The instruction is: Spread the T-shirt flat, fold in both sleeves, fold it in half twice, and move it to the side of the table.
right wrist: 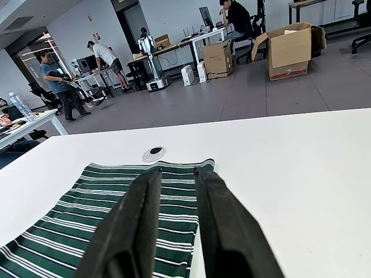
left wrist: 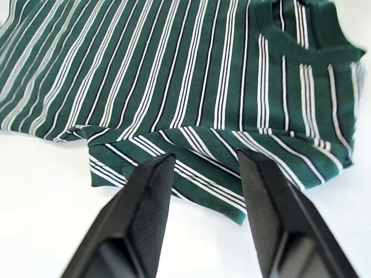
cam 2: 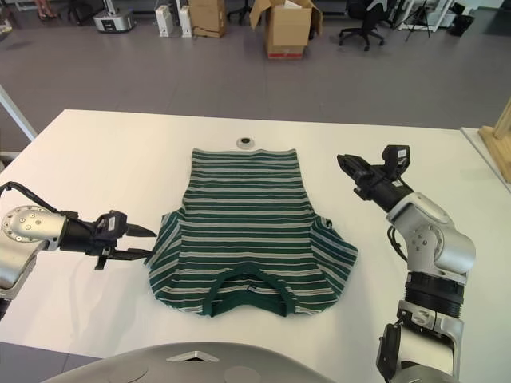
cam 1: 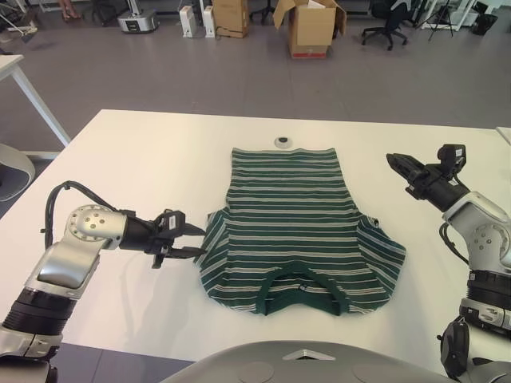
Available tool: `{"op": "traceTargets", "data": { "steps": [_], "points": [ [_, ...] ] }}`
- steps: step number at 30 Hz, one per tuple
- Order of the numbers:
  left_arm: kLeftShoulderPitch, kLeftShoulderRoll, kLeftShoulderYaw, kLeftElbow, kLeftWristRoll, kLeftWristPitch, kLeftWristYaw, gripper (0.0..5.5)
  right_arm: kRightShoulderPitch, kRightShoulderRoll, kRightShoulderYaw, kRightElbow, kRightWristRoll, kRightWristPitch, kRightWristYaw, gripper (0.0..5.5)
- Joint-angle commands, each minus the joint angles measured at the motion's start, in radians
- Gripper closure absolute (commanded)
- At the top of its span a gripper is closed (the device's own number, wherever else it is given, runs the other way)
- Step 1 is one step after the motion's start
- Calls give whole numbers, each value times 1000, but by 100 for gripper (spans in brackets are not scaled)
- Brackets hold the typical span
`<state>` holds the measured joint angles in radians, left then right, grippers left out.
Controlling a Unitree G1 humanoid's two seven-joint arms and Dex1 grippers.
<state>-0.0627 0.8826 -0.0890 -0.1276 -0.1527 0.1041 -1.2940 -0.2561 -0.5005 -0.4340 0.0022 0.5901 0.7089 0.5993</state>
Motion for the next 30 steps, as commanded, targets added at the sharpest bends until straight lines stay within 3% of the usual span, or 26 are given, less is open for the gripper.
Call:
{"op": "traceTargets", "data": {
  "steps": [1,10,18,23,27,30],
  "points": [
    [12,-27,-31,84,86,-140,83,351,11,-4,-7,-35,27,13,-15,444],
    [0,30,-78,310,221,-406,115,351,11,0,-9,-54,48,-1,-47,444],
    [-147,65,-88,529,225,-429,68,351,43,11,-4,-73,55,-5,-60,444],
    [-188,23,-9,562,33,-193,-7,351,79,34,3,-103,61,0,-79,444],
    [-291,49,78,695,-145,284,-112,351,145,75,7,-145,66,-5,-100,444],
    [-244,57,72,653,-169,467,-110,351,158,85,7,-157,71,-3,-109,444]
  ]
}}
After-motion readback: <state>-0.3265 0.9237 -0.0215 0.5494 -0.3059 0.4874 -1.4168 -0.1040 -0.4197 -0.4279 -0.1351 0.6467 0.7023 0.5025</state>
